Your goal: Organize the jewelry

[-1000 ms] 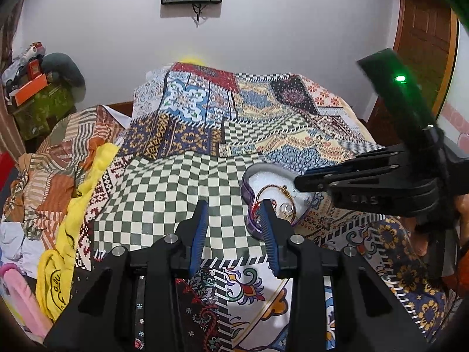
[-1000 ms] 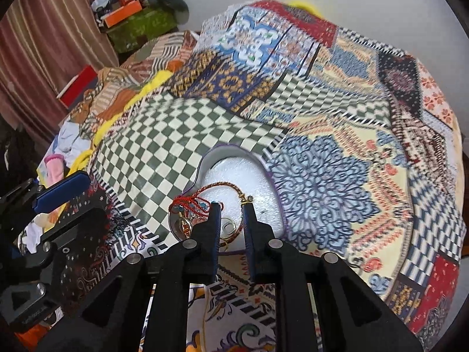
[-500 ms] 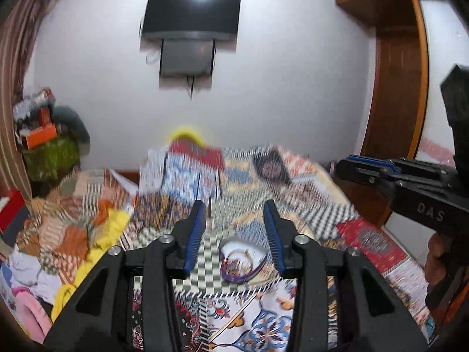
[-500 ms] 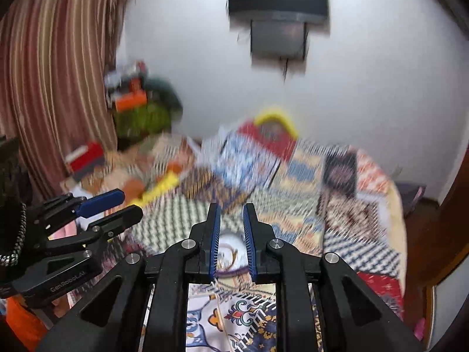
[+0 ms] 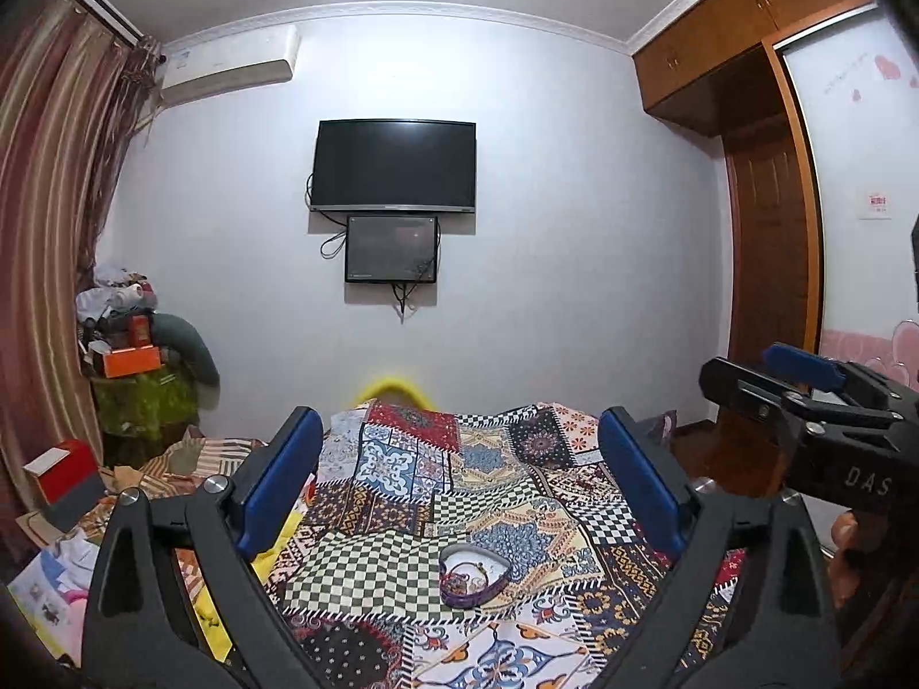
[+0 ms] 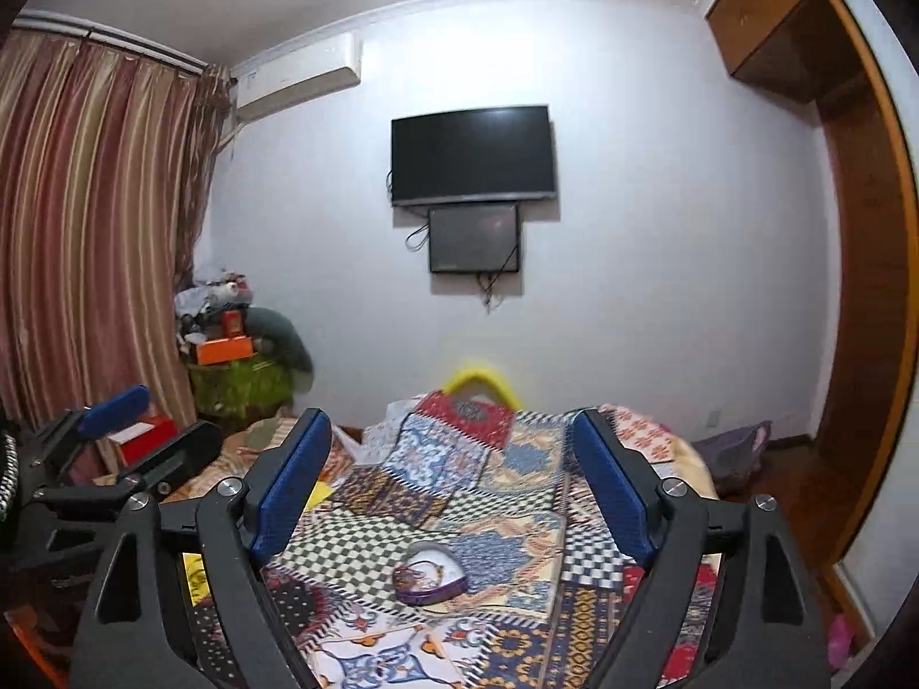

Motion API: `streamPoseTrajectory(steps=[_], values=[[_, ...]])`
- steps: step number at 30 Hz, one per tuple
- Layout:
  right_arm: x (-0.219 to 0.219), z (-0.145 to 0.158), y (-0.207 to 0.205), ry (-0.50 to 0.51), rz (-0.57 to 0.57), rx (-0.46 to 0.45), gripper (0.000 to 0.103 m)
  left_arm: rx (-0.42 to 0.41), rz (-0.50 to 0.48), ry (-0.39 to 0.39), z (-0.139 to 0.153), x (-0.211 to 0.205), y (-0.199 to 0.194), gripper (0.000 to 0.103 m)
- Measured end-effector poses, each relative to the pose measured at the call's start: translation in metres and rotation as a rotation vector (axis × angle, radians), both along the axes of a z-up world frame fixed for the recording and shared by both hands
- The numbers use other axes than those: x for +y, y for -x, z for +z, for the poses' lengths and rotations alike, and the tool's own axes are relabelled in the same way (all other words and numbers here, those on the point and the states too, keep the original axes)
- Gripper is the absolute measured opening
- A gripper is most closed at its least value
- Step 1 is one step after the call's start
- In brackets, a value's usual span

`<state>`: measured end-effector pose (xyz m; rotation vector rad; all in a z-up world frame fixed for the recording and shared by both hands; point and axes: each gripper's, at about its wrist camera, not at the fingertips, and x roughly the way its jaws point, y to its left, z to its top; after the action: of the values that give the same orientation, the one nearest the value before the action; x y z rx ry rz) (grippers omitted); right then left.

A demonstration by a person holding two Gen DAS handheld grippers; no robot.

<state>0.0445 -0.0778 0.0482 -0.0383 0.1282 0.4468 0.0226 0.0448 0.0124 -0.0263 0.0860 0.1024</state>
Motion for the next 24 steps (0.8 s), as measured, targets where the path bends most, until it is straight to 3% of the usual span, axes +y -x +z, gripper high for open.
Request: streamPoseTrajectory(steps=[3,24], values=[[0.001,-0.003,0.004,0.0,-0.019,-0.008,0.097,0.006,0.007,0.01,-0.002,-0.001,0.003,0.097],[-0.007,-0.012,0.019,0.018,-0.05,0.01,0.098,0.029,0.0,0.018,-0.007,-0.009,0.012,0.097]])
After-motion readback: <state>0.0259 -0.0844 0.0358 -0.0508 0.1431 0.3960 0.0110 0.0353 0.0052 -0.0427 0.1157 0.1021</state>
